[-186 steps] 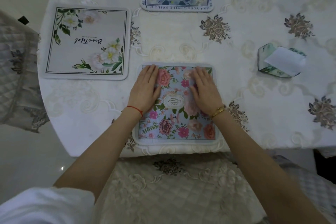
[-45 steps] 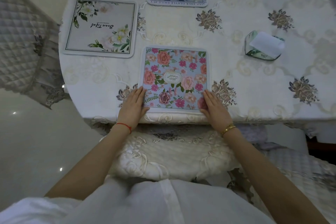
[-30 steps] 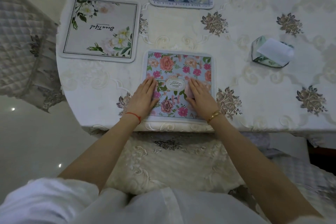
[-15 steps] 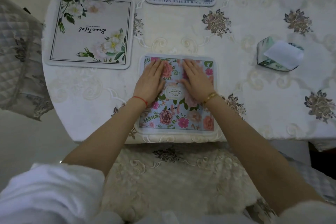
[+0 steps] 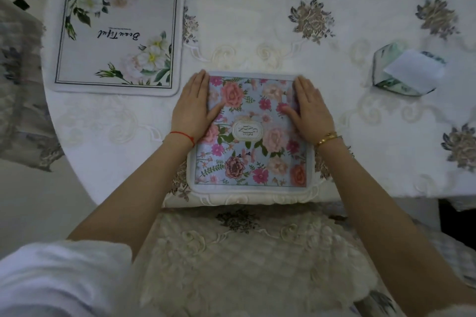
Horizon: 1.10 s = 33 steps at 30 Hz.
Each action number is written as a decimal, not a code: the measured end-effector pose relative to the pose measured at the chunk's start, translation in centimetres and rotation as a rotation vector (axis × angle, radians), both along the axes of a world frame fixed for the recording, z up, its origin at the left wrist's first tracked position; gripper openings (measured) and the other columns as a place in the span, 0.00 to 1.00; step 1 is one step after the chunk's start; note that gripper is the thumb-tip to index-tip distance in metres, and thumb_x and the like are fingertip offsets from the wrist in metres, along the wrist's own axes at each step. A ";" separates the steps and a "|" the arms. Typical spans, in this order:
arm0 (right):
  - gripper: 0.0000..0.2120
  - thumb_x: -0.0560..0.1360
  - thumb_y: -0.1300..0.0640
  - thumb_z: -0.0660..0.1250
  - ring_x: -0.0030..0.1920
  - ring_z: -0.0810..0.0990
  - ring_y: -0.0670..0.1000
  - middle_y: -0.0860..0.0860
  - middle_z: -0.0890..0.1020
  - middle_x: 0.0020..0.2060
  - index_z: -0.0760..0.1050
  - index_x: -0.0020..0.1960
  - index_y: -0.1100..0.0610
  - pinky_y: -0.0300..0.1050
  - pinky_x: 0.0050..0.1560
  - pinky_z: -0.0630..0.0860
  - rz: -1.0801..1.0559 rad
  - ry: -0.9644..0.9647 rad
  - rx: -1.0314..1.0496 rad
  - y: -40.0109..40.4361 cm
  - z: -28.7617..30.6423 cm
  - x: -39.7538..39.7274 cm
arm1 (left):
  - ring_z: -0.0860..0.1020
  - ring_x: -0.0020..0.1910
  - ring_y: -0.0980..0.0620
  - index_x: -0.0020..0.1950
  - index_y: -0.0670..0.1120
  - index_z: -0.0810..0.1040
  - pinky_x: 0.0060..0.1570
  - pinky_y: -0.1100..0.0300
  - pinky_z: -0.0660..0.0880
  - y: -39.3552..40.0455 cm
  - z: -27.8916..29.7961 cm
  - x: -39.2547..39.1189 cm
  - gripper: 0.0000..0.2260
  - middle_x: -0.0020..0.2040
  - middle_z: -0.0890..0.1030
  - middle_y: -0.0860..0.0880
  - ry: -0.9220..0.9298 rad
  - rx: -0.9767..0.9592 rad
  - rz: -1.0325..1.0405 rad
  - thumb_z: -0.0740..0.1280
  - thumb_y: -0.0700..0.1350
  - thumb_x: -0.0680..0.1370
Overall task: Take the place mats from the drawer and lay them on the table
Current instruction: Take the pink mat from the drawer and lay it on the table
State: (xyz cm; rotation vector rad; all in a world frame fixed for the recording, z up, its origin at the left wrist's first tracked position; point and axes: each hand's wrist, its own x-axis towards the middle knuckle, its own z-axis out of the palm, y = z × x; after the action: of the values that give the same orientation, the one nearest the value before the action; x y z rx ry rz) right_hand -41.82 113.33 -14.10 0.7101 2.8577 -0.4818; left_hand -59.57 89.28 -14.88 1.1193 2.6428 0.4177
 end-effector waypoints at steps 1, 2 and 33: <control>0.36 0.79 0.40 0.54 0.77 0.48 0.52 0.54 0.50 0.78 0.45 0.78 0.59 0.47 0.76 0.44 -0.038 -0.007 0.007 0.4 0.1 0.9 | 0.52 0.78 0.45 0.78 0.39 0.52 0.77 0.56 0.47 -0.3 0.1 0.1 0.35 0.79 0.54 0.42 -0.006 -0.004 0.037 0.56 0.60 0.80; 0.36 0.79 0.41 0.54 0.77 0.48 0.53 0.55 0.50 0.78 0.45 0.78 0.60 0.47 0.76 0.44 -0.070 -0.012 0.011 0.7 0.2 1.5 | 0.52 0.78 0.45 0.78 0.39 0.51 0.77 0.55 0.47 -0.6 0.2 0.3 0.35 0.79 0.54 0.42 -0.012 -0.007 0.076 0.57 0.59 0.80; 0.38 0.79 0.42 0.55 0.77 0.42 0.51 0.53 0.43 0.77 0.40 0.77 0.58 0.49 0.77 0.46 0.135 -0.084 -0.051 -12.2 1.0 10.6 | 0.49 0.78 0.48 0.78 0.43 0.49 0.76 0.56 0.45 -9.7 1.9 14.9 0.32 0.79 0.51 0.46 -0.075 -0.129 -0.051 0.57 0.56 0.81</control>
State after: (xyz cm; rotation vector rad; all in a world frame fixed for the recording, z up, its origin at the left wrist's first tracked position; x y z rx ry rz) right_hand -31.21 101.15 -13.13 0.5121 2.7806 -0.4907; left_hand -44.69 79.59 -13.00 1.1056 2.5310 0.2693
